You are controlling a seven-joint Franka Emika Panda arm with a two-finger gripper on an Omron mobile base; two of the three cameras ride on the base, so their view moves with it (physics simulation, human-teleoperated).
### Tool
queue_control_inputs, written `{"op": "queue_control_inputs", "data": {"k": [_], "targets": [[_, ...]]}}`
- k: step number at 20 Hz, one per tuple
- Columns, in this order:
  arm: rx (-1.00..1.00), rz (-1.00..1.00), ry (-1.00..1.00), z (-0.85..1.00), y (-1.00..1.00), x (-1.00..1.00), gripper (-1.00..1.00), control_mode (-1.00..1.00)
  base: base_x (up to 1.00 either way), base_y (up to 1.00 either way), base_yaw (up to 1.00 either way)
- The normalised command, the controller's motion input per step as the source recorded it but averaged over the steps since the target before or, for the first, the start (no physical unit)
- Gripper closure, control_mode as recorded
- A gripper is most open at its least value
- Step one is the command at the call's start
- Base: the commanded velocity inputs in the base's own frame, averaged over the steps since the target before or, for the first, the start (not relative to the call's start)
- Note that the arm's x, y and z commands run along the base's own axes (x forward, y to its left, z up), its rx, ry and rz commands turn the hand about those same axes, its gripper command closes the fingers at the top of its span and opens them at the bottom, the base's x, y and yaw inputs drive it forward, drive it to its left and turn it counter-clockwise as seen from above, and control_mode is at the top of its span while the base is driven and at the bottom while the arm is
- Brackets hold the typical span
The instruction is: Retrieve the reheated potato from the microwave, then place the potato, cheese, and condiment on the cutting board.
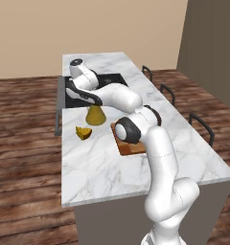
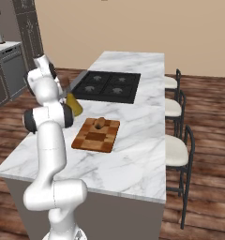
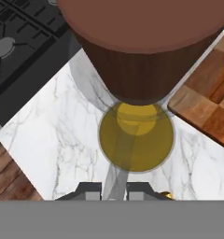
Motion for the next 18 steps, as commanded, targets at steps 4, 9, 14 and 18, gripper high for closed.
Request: {"op": "queue_control_inputs", "data": {"k": [4,9,14,18], "targets": [[-0.05,0.0,0.03,0.57,0.0,-0.12,1.0,-1.0,0.0,0.0,0.0],[0.0,0.0,0.05,0.47,-0.07,-0.3,1.0,-1.0,0.0,0.0,0.0],[0.01,0.0,0.03,0.26,-0.21,-0.52,1.0,-1.0,0.0,0.0,0.0],[0.0,0.0,0.05,0.06,-0.26,-0.51,1.0,-1.0,0.0,0.0,0.0]]}}
